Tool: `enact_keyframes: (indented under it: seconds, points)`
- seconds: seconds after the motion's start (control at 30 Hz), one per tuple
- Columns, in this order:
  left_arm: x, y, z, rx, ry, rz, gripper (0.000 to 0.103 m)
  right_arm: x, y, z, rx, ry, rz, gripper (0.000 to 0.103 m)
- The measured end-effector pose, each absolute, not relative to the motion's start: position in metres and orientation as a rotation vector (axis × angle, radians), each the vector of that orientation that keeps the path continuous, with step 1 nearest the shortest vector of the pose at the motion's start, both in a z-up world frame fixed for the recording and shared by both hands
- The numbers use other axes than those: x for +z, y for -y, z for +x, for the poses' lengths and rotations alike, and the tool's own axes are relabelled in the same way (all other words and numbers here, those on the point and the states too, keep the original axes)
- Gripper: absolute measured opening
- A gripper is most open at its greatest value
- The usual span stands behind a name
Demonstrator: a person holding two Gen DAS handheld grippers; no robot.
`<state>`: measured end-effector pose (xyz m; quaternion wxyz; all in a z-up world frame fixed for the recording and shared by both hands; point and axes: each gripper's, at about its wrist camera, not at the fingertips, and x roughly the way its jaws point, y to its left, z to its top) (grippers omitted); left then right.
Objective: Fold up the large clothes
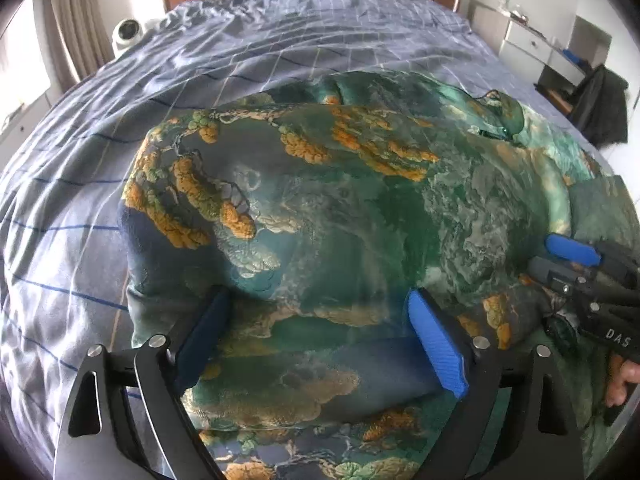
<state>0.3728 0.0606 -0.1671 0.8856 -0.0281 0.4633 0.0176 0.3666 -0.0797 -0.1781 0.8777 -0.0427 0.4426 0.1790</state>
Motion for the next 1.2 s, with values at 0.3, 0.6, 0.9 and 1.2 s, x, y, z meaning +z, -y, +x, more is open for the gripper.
enact_keyframes:
  seconds: [0.3, 0.6, 0.9, 1.2]
  points:
    - [-0.108, -0.045, 0.404, 0.020, -0.872, -0.074, 0.092, -0.180, 0.082, 0.367, 0.380, -0.907, -0.076, 0.048]
    - [-0.181, -0.091, 0.462, 0.125, -1.024, -0.228, 0.096, -0.181, 0.082, 0.365, 0.380, -0.902, -0.078, 0.048]
    - [-0.156, -0.074, 0.424, 0.098, -1.016, -0.114, 0.096, -0.181, 0.078, 0.364, 0.364, -0.902, -0.110, 0.048]
    - [-0.097, -0.114, 0.239, -0.039, -0.934, -0.134, 0.100, -0.140, 0.079, 0.349, 0.349, -0.909, -0.142, 0.058]
